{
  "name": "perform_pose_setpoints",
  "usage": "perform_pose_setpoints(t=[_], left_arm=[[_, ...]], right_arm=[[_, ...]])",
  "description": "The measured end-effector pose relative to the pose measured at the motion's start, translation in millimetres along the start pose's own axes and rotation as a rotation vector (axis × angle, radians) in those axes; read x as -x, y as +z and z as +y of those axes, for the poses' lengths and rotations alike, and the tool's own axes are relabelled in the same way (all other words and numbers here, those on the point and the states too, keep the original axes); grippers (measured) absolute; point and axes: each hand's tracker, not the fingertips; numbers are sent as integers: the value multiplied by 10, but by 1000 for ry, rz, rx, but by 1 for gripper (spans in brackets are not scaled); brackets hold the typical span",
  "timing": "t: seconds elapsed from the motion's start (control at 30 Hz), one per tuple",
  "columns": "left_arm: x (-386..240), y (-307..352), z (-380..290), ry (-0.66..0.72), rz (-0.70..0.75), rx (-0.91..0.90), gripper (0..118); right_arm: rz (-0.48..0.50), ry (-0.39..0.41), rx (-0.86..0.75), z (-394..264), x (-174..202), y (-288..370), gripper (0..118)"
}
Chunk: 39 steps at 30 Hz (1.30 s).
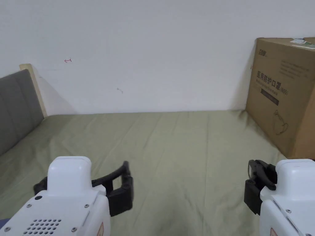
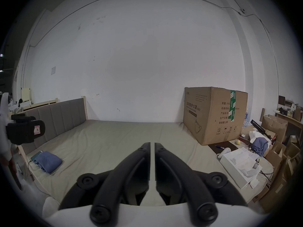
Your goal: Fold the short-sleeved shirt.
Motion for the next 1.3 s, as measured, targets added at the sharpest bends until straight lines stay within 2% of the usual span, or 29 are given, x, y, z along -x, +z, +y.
perform_pose_setpoints(t=[0.03, 0.1, 0.13, 0.17, 0.2, 0.3, 0.37, 0.47, 0.57, 0.67, 0.73, 0.77, 0.83, 0.93, 1.0, 1.3], left_arm=[[-7, 2, 7, -2, -2, 0, 114], [-23, 53, 18, -7, -1, -41, 114], [-41, 54, 40, -18, 26, -36, 114], [-52, 46, 65, -26, 39, -29, 114], [-57, 39, 78, -25, 50, -31, 114], [-21, 47, 147, 46, 48, -23, 114], [19, 51, 190, 68, 15, -16, 114], [-28, 15, 247, 63, 33, 24, 114], [-117, -10, 229, -23, 116, 59, 114], [-143, 7, 138, -67, 79, 31, 114], [-151, 2, 132, -32, 73, 63, 114], [-152, 1, 139, -9, 85, 99, 114], [-201, -13, 176, -5, 223, 167, 114], [-165, -35, 164, -67, 177, 98, 114], [-172, -54, 202, -52, 203, 118, 114], [-71, -44, 195, -17, 128, 67, 114]], right_arm=[[19, 4, 5, 7, 5, 2, 17], [35, -3, -5, 11, 27, 15, 32], [29, 2, -5, 22, 50, 18, 56], [28, 3, -4, 30, 53, 18, 90], [34, 0, -3, 33, 46, 12, 114], [30, -23, -31, 55, 27, 63, 118], [45, 13, -20, 77, 34, 23, 118], [38, 19, -24, 113, 12, -8, 118], [30, -15, -30, 149, -28, -18, 118], [37, -24, -25, 170, -56, -30, 118], [26, -14, -22, 158, -55, -36, 118], [24, -13, -22, 154, -57, -41, 118], [29, -13, -16, 149, -64, -44, 118], [46, -22, 2, 161, -73, -75, 118], [44, -29, 3, 168, -71, -87, 118], [35, -18, 1, 177, -26, -109, 118]])
